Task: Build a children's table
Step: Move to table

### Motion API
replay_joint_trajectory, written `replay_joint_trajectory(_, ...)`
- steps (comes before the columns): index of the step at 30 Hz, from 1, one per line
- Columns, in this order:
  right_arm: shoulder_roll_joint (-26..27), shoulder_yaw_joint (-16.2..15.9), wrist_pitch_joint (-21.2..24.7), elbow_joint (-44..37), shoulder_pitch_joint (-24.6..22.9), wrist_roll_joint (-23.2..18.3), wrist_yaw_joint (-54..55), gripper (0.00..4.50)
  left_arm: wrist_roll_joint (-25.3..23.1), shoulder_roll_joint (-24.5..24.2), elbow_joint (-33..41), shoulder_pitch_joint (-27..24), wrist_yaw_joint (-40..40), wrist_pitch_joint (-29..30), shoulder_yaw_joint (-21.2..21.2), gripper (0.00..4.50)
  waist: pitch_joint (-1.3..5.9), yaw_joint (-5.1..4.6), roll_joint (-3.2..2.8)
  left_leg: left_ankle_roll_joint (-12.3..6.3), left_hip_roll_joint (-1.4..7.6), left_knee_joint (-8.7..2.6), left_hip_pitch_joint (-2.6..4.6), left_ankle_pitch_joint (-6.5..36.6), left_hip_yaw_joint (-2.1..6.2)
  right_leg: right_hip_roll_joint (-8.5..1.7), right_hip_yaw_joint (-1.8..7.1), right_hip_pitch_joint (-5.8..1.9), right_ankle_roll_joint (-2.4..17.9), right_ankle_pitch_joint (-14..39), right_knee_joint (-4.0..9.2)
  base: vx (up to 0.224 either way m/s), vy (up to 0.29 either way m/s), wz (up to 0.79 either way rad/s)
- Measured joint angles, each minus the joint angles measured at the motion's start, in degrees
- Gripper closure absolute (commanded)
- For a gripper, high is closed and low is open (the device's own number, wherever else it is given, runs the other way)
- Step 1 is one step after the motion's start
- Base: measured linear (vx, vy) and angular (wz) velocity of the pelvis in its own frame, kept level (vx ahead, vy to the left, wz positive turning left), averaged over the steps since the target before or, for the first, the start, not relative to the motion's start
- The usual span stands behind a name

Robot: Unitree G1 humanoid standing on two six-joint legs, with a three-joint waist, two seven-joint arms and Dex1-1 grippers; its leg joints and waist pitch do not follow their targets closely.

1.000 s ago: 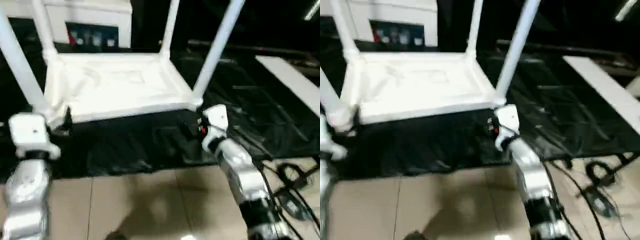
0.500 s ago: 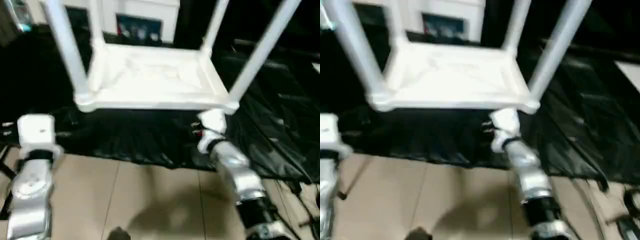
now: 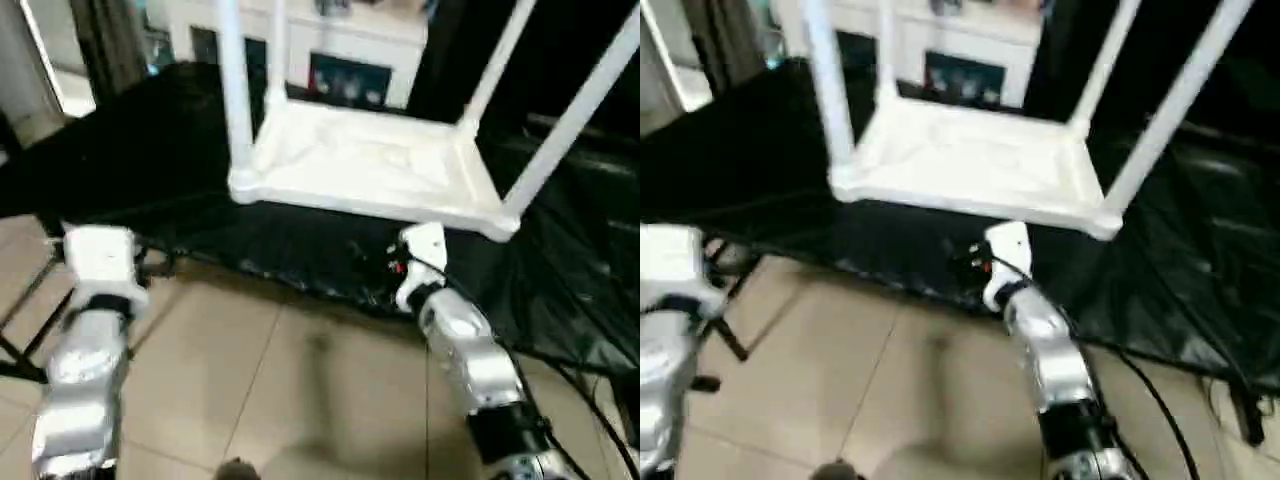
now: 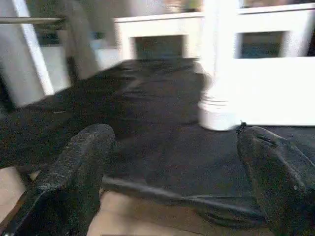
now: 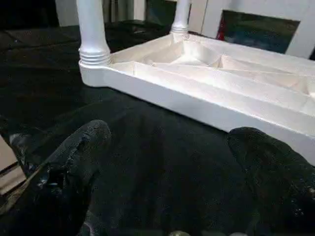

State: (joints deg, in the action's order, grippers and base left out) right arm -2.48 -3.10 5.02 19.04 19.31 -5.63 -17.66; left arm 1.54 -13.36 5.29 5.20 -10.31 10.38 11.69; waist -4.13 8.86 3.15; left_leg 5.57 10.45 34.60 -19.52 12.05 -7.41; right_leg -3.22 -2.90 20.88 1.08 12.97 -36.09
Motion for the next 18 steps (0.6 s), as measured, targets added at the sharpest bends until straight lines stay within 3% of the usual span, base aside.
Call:
replay_joint_trajectory(2,0.0,0.22,0.0,-0.55,-0.56,-0.35,0.2,0.06,0.31,0.19,-0.04,0.23,-0.8,-0.04,-1.07,0.02,0.27,-0.84,0.41,0.0,-0.19,-0.47,-0.15,0.0,-0.17,-0.13,0.13,-0.06,-0.05,-0.02,0.58,0.0,0.0,0.0)
replay_joint_trajectory(5,0.05,0.64,1.1,-0.54,-1.2,-0.84,0.5,0.06,1.1,0.27,-0.09,0.73,-1.56,-0.63,-1.52,0.02,0.32,-2.23,0.49,0.0,-0.21,-0.49,-0.56,-0.01,-0.23,-0.15,0.17,0.24,-0.79,-0.65,1.1,0.0,0.0,0.0)
replay_joint_trajectory(6,0.14,0.66,1.27,-0.39,-1.37,-0.94,0.57,0.06,1.28,0.3,-0.31,0.69,-1.94,-1.03,-1.52,0.02,0.25,-2.38,0.44,0.01,0.49,-0.5,0.42,0.01,-1.73,0.28,1.01,0.7,-0.87,-0.72,1.09,-0.011,0.011,-0.28)
replay_joint_trajectory(7,0.29,0.56,1.23,-0.4,-1.12,-0.95,0.58,0.06,1.5,0.29,-0.58,0.37,-2.32,-1.44,-1.4,0.02,0.02,-2.5,0.13,-0.06,1.14,-0.48,1.66,0.06,-2.89,0.64,1.23,0.46,-0.87,-0.71,1.08,0.012,0.012,-0.65)
replay_joint_trajectory(8,0.31,0.55,1.17,-0.41,-1.05,-0.95,0.58,0.06,1.63,0.18,-0.59,0.32,-2.58,-1.72,-1.36,0.02,-0.07,-2.63,-0.1,-0.23,1.44,-0.48,2.53,0.18,-3.21,0.81,1.06,0.27,-0.81,-0.68,1.14,0.012,0.012,-0.65)
replay_joint_trajectory(9,0.29,0.54,1.08,-0.41,-1.06,-0.83,0.68,0.06,2.06,0.2,-0.53,0.26,-2.81,-1.81,-1.39,0.02,-0.12,-3.13,-0.07,-0.16,1.64,-0.55,3.38,0.58,-3.08,0.26,-0.14,-0.24,-0.56,-0.51,1.12,0.043,0.024,-0.87)
replay_joint_trajectory(11,0.02,0.87,0.93,-0.39,-1.11,-0.72,1.0,0.06,2.31,0.46,-0.13,0.12,-3.12,-1.81,-1.93,0.02,-0.22,-4.52,-0.24,0.42,1.65,-0.67,3.69,1.39,-1.76,-0.76,-2.35,-0.95,-0.45,0.29,1.09,0.021,0.007,-0.67)
replay_joint_trajectory(13,-0.59,1.8,0.9,-0.62,-1.13,-0.73,1.07,0.06,2.45,1.58,0.31,-0.91,-3.16,-1.78,-3.26,0.02,0.27,-6.1,0.73,1.08,1.39,-0.77,4.6,2.59,-1.24,-0.82,-3.31,-1.35,-0.43,0.4,1.22,0.077,-0.041,-0.31)
replay_joint_trajectory(15,-0.82,2.55,0.89,-1.03,-1.26,-0.79,1.04,0.06,2.6,2.25,0.89,-1.68,-3.27,-1.77,-4.18,0.02,0.36,-6.21,0.66,-0.07,1.36,-0.39,4.31,3.62,-0.64,-0.82,-3.95,-1.28,-0.41,0.41,1.53,0.117,-0.027,-0.23)
replay_joint_trajectory(16,-1.23,2.83,0.96,-1.04,-1.85,-0.86,1.05,0.06,2.59,2.25,1.09,-2.23,-3.31,-1.77,-4.31,0.02,0.41,-6.1,0.6,-0.86,1.18,-0.18,3.85,4.03,-0.46,-0.39,-3.82,-1.38,-0.28,0.47,1.72,0.15,-0.035,-0.1)
replay_joint_trajectory(18,-0.99,2.67,1.07,-1.04,-2.29,-0.91,1.0,0.06,2.58,1.93,1.12,-2.67,-3.22,-1.75,-3.96,0.02,0.51,-5.18,0.49,-0.89,1.1,-0.08,3.54,3.66,0.2,0.18,-3.81,-1.77,0.36,0.21,1.99,0.158,-0.03,-0.04)
